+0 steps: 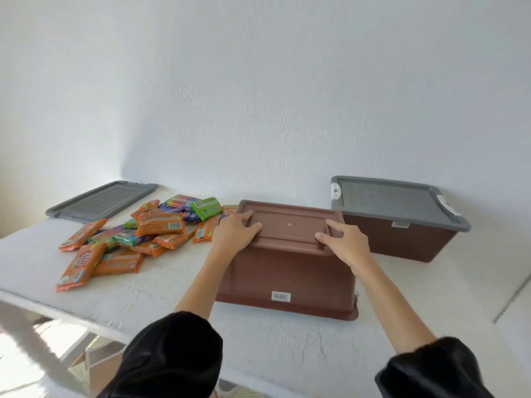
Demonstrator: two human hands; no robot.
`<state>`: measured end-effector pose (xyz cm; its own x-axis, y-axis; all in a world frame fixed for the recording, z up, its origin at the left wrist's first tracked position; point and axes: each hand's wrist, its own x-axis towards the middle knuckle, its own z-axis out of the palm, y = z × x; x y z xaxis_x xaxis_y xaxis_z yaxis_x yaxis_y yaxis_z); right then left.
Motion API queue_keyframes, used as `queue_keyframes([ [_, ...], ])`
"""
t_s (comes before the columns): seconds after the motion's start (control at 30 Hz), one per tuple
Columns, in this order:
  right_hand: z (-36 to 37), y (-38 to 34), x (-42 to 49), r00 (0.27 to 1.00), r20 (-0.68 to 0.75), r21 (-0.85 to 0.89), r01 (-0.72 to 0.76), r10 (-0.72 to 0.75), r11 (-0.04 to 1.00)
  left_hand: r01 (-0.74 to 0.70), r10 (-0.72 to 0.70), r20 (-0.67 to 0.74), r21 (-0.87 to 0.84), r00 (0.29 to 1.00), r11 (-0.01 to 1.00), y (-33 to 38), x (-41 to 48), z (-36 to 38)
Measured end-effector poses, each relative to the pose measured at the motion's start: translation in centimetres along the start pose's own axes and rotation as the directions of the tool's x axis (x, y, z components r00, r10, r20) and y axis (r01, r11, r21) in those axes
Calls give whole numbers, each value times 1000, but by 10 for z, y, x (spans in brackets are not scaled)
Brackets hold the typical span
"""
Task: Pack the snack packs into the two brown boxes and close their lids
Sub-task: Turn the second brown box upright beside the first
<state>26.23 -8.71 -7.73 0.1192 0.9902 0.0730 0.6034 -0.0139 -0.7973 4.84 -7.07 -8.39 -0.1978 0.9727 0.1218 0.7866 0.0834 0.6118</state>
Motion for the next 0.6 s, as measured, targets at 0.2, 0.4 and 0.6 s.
queue_keyframes([
  [0.2,-25,16,-48,1000,-17,-33,7,-7,999,22,-16,63,-87,998,996,1,-50,19],
  [0.4,-38,42,-65,999,-27,-14,-46,46,999,-61,63,121,-24,991,998,7,-64,35],
  [0.6,-48,46,-51,999,-10,5,-33,33,999,-52,42,247,34,968,998,14,-45,32],
])
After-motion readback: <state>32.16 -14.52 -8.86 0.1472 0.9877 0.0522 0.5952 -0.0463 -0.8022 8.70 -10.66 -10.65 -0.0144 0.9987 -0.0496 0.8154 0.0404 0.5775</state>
